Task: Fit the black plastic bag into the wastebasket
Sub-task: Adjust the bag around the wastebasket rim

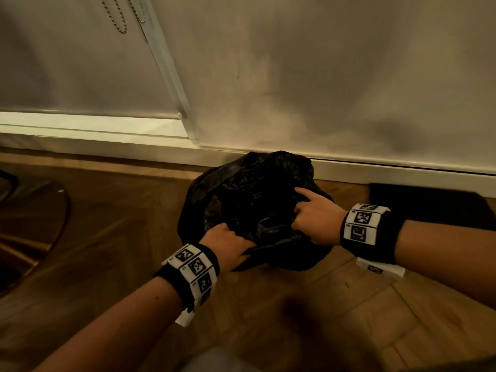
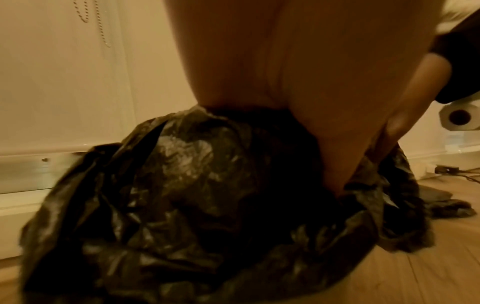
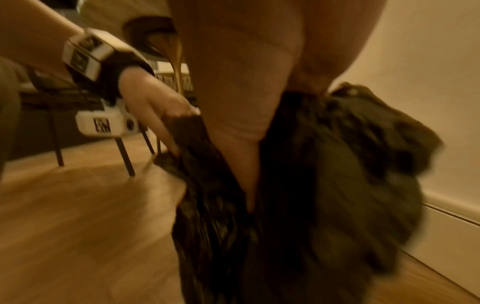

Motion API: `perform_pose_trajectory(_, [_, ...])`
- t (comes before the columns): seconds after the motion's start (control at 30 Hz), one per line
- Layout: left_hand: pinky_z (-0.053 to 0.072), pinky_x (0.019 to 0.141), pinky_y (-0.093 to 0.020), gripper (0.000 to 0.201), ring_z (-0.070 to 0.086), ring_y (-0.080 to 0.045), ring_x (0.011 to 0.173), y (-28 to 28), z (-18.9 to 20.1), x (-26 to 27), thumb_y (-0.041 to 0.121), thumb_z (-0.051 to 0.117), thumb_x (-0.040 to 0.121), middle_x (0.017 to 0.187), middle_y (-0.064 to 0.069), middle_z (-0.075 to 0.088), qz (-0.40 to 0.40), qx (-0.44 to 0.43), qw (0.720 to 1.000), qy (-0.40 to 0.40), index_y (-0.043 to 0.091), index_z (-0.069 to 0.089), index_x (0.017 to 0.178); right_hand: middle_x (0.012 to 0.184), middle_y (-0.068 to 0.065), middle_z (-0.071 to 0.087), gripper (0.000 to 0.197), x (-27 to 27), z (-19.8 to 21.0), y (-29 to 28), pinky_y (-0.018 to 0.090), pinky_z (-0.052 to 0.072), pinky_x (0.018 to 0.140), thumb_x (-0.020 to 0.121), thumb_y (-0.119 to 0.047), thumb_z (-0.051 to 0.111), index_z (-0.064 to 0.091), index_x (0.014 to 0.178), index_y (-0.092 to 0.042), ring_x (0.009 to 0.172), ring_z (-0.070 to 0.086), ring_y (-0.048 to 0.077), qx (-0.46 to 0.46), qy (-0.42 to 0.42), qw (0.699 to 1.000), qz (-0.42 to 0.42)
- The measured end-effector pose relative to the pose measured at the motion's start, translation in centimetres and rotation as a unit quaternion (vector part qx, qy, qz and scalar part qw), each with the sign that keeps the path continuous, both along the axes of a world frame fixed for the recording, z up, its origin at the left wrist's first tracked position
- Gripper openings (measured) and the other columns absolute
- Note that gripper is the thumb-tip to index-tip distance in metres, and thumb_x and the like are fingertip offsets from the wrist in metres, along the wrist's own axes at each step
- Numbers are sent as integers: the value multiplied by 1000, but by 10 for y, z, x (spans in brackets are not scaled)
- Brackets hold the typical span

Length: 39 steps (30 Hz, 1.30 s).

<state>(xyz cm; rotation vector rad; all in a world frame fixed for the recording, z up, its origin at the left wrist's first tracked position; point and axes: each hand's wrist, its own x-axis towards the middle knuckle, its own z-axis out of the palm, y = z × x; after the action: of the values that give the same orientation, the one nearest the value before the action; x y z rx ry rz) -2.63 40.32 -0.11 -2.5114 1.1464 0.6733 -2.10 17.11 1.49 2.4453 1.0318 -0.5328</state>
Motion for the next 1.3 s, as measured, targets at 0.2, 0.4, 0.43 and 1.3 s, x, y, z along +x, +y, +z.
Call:
perform_pose_trajectory(0.2, [13,113,-39,39,45,-14,127,3,6,-4,39,34,98,132,8,57,60,-45,997,6,40,39,137,118,-4,66,38,-7,-3,24,40,27,110,97,-49,36,51,129,-35,114,57,21,113,83,989,-39])
perform_pose_trajectory(0.4, [-1,109,-37,39,39,-9,131,14,13,-11,28,41,96,132,18,54,59,-108,991,-50,41,47,132,113,-5,67,29,18,-1,-17,38,10,117,96,-37,43,54,124,-36,116,56,17,23,42,999,-10])
perform_pose_trajectory(0.43, [1,106,-34,39,44,-9,126,6,11,-14,26,41,95,127,17,58,48,-109,991,-62,41,50,130,119,-6,65,35,23,0,-19,41,5,118,94,-37,46,51,128,-37,122,52,17,5,46,999,-8])
perform_pose_trajectory(1.3, [-9,116,-40,58,24,-11,144,-10,-5,23,62,29,85,146,12,44,-21,-178,980,-91,40,41,137,104,6,67,54,-29,-21,22,33,47,70,96,-59,28,42,129,-19,90,65,25,215,42,968,-120])
